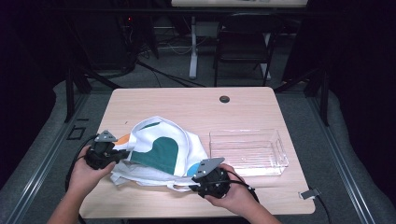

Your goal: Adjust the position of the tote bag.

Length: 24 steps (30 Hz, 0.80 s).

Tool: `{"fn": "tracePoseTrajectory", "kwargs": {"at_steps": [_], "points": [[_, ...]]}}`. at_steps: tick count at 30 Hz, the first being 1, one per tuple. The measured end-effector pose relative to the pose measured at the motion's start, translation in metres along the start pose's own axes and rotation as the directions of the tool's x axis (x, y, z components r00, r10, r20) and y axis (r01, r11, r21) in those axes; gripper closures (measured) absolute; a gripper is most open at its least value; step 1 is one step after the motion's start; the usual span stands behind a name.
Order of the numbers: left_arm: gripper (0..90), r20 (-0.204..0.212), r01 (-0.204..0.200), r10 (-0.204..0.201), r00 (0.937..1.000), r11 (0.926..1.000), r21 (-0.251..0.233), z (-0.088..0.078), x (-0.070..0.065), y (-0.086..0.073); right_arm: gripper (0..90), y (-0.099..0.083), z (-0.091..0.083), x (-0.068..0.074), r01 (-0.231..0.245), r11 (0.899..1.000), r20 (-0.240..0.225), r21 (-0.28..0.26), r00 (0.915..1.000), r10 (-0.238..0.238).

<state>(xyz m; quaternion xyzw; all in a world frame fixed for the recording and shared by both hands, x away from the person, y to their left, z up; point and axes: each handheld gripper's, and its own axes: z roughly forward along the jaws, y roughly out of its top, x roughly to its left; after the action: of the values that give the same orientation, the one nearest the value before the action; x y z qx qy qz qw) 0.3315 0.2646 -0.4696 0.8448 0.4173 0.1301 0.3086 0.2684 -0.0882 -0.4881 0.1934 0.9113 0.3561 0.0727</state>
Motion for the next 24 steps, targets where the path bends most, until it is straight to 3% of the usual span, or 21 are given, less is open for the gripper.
{"fn": "tracePoseTrajectory", "kwargs": {"at_steps": [12, 24], "points": [[87.5, -0.003, -0.002, 0.002, 1.0, 1.0, -0.001, -0.006, 0.003, 0.012, 74.6, 0.033, 0.005, -0.016, 0.037, 0.998, 0.0, 0.041, 0.9993, -0.037], [87.6, -0.003, 0.002, -0.002, 1.0, 1.0, 0.002, -0.007, 0.007, 0.02, 78.0, 0.052, 0.028, -0.015, 0.065, 0.995, 0.012, 0.071, 0.9978, -0.066]]}}
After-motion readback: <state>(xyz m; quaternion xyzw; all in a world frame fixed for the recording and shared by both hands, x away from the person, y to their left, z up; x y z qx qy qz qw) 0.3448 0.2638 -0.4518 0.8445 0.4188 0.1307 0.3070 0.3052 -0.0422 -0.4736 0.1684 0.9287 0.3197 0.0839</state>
